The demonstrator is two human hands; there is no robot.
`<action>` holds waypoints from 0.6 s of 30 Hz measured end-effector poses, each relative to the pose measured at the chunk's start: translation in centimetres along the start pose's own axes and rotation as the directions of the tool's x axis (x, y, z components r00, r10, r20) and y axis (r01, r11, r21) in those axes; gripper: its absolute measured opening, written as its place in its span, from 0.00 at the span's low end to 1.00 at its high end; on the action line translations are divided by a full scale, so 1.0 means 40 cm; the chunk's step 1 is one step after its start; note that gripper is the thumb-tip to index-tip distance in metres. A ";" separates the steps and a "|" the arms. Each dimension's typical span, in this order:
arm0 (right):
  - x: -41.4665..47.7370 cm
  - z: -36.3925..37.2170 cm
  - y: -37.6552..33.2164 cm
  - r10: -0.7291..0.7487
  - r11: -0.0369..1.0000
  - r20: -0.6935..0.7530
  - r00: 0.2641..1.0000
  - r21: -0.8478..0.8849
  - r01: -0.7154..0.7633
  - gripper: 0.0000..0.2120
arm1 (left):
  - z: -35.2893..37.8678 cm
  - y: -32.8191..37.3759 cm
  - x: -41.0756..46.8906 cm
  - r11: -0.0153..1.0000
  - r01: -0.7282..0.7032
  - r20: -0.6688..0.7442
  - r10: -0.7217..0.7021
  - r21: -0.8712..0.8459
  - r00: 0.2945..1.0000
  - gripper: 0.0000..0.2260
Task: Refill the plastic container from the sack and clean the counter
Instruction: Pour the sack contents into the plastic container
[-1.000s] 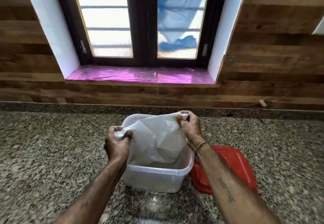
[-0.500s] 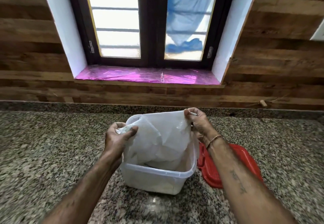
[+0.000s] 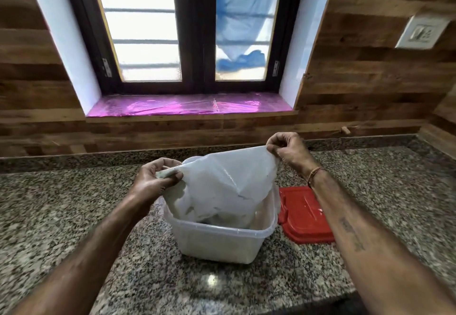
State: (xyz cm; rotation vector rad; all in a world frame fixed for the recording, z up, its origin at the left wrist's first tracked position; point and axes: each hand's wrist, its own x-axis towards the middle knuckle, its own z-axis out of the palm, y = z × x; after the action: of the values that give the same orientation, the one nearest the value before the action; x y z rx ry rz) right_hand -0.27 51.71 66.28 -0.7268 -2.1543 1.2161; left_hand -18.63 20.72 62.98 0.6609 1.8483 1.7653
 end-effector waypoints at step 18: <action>-0.041 -0.004 -0.020 0.071 0.994 -0.006 0.997 0.089 -0.070 0.15 | 0.042 0.069 0.041 0.647 -0.159 0.056 0.178 0.746 0.983 0.11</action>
State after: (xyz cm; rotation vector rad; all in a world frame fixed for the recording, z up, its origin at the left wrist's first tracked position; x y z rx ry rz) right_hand 0.85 50.32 66.73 -0.7748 -2.0681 1.3336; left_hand -18.75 23.18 65.62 1.1436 2.6096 1.0172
